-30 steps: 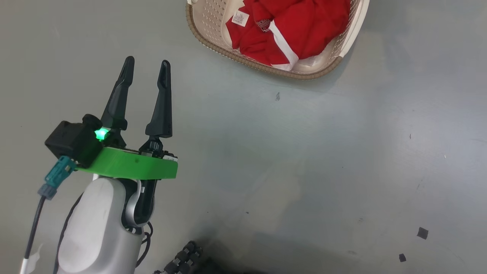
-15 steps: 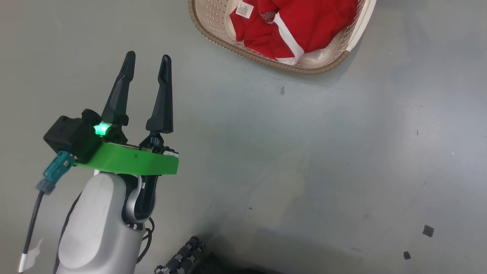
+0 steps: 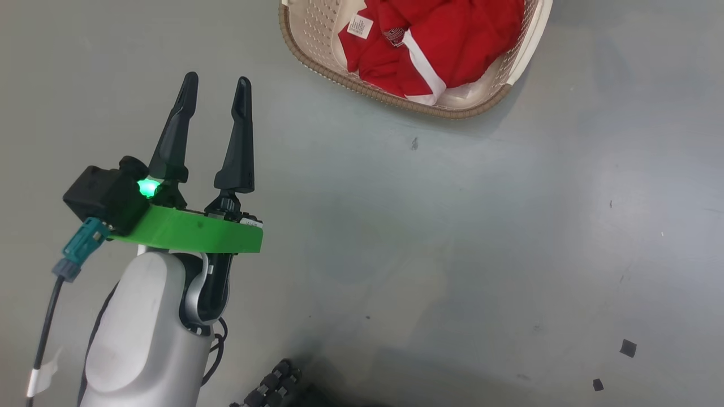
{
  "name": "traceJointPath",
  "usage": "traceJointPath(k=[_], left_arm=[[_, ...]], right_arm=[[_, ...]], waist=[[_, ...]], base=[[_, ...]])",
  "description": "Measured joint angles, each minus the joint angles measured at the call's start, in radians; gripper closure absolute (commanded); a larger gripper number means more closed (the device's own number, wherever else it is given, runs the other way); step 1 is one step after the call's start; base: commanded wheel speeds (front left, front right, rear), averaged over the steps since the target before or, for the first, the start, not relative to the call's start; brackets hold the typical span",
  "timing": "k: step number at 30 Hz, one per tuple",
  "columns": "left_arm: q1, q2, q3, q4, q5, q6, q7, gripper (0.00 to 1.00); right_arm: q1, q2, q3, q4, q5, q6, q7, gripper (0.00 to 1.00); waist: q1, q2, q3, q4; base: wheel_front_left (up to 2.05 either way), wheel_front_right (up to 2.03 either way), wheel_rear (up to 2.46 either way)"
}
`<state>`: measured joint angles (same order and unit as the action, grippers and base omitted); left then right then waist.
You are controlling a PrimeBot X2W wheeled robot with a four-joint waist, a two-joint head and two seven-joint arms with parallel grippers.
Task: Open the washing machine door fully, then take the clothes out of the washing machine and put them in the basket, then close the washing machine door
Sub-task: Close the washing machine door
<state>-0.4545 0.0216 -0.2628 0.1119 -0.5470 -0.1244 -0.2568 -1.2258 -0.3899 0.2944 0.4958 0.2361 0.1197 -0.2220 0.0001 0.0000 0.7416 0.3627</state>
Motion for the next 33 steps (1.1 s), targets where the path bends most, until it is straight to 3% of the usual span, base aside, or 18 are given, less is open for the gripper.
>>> traceJointPath(k=[20, 29, 33], left_arm=[[0.015, 0.017, 0.014, 0.067, 0.037, 0.000, 0.000, 0.00], [0.078, 0.039, 0.037, 0.089, 0.045, 0.000, 0.000, 0.00], [0.108, 0.049, 0.041, 0.100, 0.047, 0.000, 0.000, 0.00]], right_arm=[[0.332, 0.059, 0.048, 0.031, 0.022, -0.008, -0.031, 1.00], [0.479, 0.099, 0.007, -0.042, 0.060, -0.010, -0.031, 1.00], [0.562, 0.113, -0.012, -0.067, 0.073, -0.027, -0.031, 1.00]], waist=[[0.0000, 0.0000, -0.194, -0.069], [-0.0001, 0.0000, -0.313, -0.129], [0.0000, 0.0000, -0.367, -0.158]], base=[[0.00, 0.00, 0.00], [0.00, 0.00, 0.00], [0.00, 0.00, 0.00]])
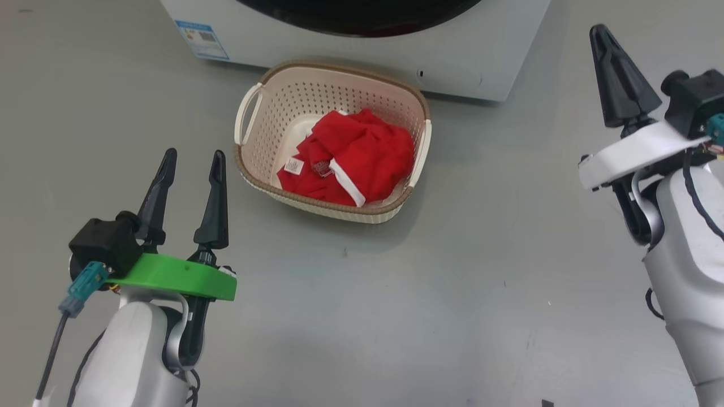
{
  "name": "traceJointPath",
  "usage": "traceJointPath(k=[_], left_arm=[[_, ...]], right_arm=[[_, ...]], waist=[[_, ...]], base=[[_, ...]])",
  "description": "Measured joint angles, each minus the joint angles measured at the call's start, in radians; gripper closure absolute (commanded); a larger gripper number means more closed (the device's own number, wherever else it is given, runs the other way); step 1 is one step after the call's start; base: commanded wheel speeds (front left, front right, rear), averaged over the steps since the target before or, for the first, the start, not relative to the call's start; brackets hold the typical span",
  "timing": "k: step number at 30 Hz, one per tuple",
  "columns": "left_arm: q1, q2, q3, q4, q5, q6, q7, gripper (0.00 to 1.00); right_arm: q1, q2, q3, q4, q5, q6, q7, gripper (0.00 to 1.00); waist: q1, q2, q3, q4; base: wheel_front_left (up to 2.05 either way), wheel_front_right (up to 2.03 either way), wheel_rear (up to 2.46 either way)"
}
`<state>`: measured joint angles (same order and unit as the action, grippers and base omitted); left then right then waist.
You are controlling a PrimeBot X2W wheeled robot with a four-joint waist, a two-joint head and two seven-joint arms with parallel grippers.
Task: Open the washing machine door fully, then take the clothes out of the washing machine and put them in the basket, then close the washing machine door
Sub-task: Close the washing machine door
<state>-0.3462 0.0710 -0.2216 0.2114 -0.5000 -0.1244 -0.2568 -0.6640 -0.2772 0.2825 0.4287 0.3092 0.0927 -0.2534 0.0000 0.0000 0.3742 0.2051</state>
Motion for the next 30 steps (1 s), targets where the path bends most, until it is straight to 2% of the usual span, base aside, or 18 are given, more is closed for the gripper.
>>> traceJointPath(k=[13, 22, 30], left_arm=[[0.100, 0.011, 0.009, 0.007, 0.031, 0.000, 0.000, 0.00], [0.152, 0.011, 0.007, 0.006, 0.041, 0.000, 0.000, 0.00], [0.190, 0.010, 0.005, 0.009, 0.056, 0.000, 0.000, 0.00]], right_arm=[[0.259, 0.034, -0.070, -0.086, 0.044, -0.035, 0.000, 1.00], [0.388, 0.054, -0.121, -0.153, 0.060, -0.066, 0.000, 1.00], [0.503, 0.064, -0.139, -0.181, 0.060, -0.073, 0.000, 1.00]], waist=[[0.0000, 0.0000, -0.163, -0.105], [-0.0001, 0.0000, -0.232, -0.154], [0.0000, 0.0000, -0.275, -0.181]], base=[[0.00, 0.00, 0.00], [0.00, 0.00, 0.00], [0.00, 0.00, 0.00]])
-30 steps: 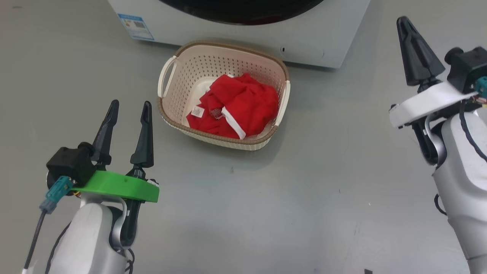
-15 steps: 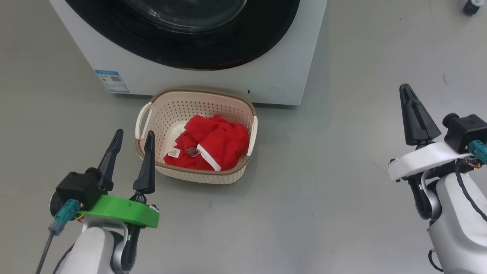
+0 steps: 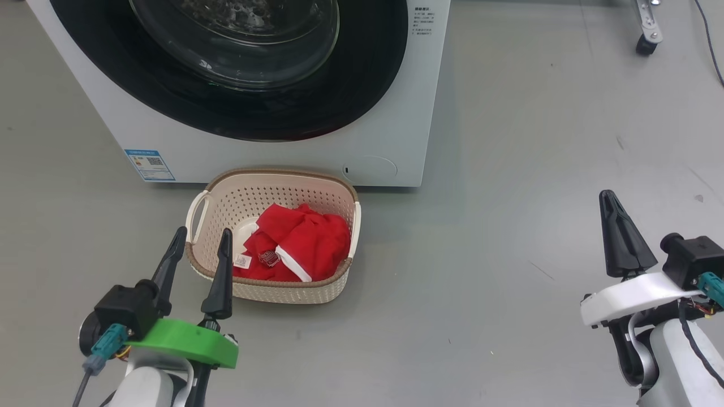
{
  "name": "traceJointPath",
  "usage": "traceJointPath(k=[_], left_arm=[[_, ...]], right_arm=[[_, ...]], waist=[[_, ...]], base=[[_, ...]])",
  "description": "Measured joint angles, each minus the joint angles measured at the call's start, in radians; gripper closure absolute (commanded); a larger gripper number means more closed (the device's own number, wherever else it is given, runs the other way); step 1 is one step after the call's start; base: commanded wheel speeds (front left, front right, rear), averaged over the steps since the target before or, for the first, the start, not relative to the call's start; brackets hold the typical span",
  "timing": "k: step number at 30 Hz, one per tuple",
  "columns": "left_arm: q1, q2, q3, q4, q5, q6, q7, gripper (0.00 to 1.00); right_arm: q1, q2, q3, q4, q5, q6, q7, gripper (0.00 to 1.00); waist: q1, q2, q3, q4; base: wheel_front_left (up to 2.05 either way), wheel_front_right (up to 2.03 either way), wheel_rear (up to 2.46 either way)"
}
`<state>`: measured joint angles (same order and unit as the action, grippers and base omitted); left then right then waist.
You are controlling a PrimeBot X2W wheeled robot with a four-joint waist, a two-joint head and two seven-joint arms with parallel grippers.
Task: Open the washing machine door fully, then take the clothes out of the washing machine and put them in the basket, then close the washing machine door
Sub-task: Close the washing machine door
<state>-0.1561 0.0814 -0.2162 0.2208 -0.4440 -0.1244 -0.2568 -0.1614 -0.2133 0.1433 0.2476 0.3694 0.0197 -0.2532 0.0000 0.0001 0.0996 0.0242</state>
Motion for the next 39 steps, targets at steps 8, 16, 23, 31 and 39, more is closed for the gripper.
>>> traceJointPath(k=[8, 16, 23, 31, 39], left_arm=[[0.021, -0.002, 0.000, 0.002, 0.006, 0.000, 0.000, 0.00], [0.037, -0.003, 0.000, 0.011, 0.006, 0.000, 0.000, 0.00], [0.040, -0.006, 0.001, 0.014, 0.013, 0.000, 0.000, 0.00], [0.042, -0.010, 0.010, 0.019, 0.016, 0.000, 0.000, 0.00], [0.042, -0.013, 0.020, 0.019, 0.026, 0.000, 0.000, 0.00]], right_arm=[[0.065, 0.013, -0.023, -0.049, 0.000, -0.015, 0.000, 0.00], [0.106, 0.029, -0.039, -0.085, -0.001, -0.023, 0.000, 0.00], [0.125, 0.031, -0.050, -0.113, -0.004, -0.023, 0.000, 0.00], [0.135, 0.037, -0.053, -0.129, -0.011, -0.022, 0.000, 0.00], [0.151, 0.042, -0.059, -0.136, -0.012, -0.022, 0.000, 0.00]], waist=[[0.0000, 0.0000, -0.020, -0.012], [0.0000, 0.0000, -0.024, -0.013], [0.0000, 0.0000, -0.025, -0.011], [0.0000, 0.0000, -0.025, -0.007], [0.0000, 0.0000, -0.028, -0.006]], base=[[0.00, 0.00, 0.00], [0.00, 0.00, 0.00], [0.00, 0.00, 0.00], [0.00, 0.00, 0.00], [0.00, 0.00, 0.00]])
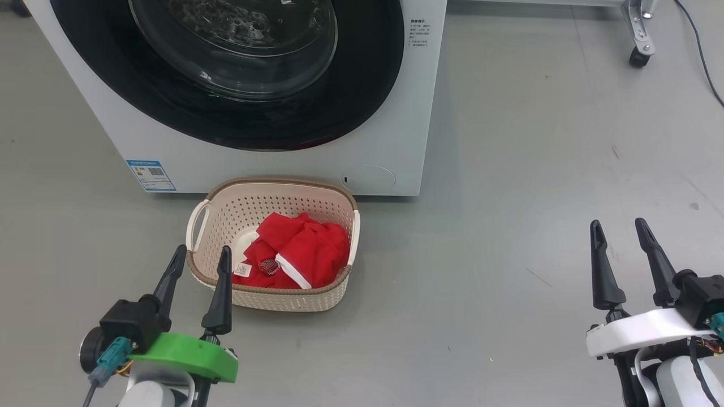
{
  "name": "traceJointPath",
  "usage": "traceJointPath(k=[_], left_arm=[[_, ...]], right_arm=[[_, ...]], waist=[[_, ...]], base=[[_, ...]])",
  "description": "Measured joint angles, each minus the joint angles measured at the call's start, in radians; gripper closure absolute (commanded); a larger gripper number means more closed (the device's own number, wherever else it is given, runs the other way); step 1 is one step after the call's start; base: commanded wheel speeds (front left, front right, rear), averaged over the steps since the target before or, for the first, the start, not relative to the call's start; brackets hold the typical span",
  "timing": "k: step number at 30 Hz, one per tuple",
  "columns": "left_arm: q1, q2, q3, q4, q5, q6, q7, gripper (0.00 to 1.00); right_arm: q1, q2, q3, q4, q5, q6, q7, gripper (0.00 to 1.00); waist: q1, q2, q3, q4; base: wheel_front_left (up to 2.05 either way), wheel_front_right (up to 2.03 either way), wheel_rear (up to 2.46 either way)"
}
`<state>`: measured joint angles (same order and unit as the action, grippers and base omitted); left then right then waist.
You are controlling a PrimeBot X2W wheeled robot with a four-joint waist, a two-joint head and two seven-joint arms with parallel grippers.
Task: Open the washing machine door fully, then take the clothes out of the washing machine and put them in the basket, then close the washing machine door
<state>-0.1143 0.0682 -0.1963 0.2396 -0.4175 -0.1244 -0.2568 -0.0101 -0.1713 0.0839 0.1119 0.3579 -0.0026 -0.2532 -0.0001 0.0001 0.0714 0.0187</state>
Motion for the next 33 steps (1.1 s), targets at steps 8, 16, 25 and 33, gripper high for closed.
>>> traceJointPath(k=[8, 16, 25, 33], left_arm=[[0.001, -0.005, 0.000, 0.004, 0.010, 0.000, 0.000, 0.00], [0.001, -0.009, 0.005, 0.004, 0.023, 0.000, 0.000, 0.00], [0.002, -0.012, 0.015, 0.009, 0.040, 0.000, 0.000, 0.00], [0.003, -0.014, 0.016, 0.021, 0.040, 0.000, 0.000, 0.00]], right_arm=[[0.014, 0.001, -0.006, -0.002, 0.000, 0.000, 0.000, 0.00], [0.019, 0.006, -0.009, -0.004, -0.007, 0.001, 0.000, 0.00], [0.020, 0.009, -0.012, -0.007, -0.010, 0.010, 0.000, 0.00], [0.033, 0.011, -0.016, -0.008, -0.016, 0.010, 0.000, 0.00]], waist=[[0.0000, 0.0000, -0.005, 0.002], [0.0000, 0.0000, -0.012, 0.004], [0.0000, 0.0000, -0.018, 0.006], [0.0000, 0.0000, -0.021, 0.008]], base=[[0.00, 0.00, 0.00], [0.00, 0.00, 0.00], [0.00, 0.00, 0.00], [0.00, 0.00, 0.00]])
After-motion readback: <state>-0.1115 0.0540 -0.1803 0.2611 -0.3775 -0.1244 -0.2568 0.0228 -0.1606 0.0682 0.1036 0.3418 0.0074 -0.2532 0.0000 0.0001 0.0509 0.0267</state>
